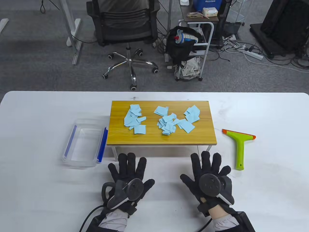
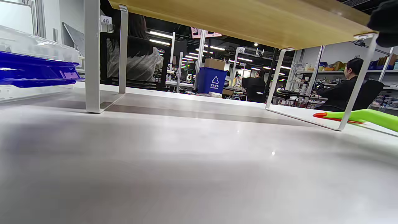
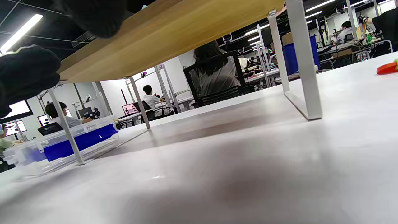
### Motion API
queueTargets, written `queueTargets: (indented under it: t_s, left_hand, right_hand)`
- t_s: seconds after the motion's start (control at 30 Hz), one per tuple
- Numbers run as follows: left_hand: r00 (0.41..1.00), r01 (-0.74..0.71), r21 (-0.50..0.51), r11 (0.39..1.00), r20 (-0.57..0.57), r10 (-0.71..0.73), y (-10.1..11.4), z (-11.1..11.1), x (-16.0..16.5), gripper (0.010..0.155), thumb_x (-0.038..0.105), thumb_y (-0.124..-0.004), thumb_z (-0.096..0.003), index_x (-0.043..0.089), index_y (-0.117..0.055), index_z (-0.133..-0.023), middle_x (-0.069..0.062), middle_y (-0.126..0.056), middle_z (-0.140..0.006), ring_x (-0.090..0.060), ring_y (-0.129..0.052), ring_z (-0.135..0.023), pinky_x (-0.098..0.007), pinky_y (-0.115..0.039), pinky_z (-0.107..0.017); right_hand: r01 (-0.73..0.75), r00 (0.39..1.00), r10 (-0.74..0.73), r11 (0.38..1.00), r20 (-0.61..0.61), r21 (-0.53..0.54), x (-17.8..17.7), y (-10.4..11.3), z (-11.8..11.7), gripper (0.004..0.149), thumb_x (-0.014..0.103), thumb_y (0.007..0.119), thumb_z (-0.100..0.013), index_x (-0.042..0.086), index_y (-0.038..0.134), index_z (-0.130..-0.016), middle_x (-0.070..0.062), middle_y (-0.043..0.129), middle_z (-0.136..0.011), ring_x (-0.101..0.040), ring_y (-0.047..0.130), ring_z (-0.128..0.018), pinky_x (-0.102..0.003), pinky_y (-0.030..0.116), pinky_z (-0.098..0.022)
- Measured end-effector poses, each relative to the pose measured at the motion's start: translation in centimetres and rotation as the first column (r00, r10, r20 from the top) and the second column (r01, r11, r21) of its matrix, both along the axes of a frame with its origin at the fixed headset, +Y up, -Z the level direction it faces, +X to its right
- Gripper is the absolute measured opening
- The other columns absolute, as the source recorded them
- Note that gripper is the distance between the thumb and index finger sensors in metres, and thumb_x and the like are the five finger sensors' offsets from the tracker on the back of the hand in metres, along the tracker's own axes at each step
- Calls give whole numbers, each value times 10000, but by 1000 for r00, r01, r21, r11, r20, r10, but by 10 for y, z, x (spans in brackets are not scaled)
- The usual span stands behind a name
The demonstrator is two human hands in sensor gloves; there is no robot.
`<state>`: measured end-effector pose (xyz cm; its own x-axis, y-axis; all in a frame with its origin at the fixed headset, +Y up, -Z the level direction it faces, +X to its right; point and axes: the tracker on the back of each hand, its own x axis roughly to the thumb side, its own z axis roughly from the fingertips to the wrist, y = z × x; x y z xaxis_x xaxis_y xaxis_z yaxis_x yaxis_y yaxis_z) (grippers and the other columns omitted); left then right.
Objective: Scrape paper scraps from tabletop organizer into plastic storage box
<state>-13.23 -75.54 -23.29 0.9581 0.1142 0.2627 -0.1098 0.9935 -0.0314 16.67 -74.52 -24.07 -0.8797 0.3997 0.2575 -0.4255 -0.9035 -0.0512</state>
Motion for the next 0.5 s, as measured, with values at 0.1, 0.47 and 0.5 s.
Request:
queueTargets:
  t_s: [0.1, 0.47, 0.5]
  left_hand:
    - [1000, -1, -2, 1000, 0, 1, 0, 0, 0, 845, 781, -440, -495, 387, 25, -1080, -116, 92, -1195, -471, 76, -1097, -802, -108, -673]
    - [1000, -5, -2, 1000, 1, 5, 0, -1, 0, 839, 775, -443, -499, 389, 21, -1081, -116, 88, -1197, -471, 75, -1097, -801, -106, -673]
    - [1000, -6, 0, 1000, 3, 6, 0, -1, 0, 837, 774, -443, -500, 389, 20, -1081, -114, 87, -1197, -470, 75, -1097, -800, -105, -674]
  right_hand:
    - [3, 1000, -3, 1000, -2, -2, 0, 0, 0, 847, 570, 733, -521, 128, 286, -1088, -356, 127, -1088, -738, -51, -834, -915, 32, -332]
    - [18, 1000, -18, 1000, 5, 7, 1, 3, 0, 844, 566, 735, -520, 124, 293, -1088, -357, 132, -1088, -738, -48, -834, -915, 33, -334]
    - [21, 1000, -21, 1000, 5, 10, 1, 3, 1, 843, 566, 734, -521, 125, 293, -1088, -358, 130, -1088, -738, -49, -834, -915, 32, -335]
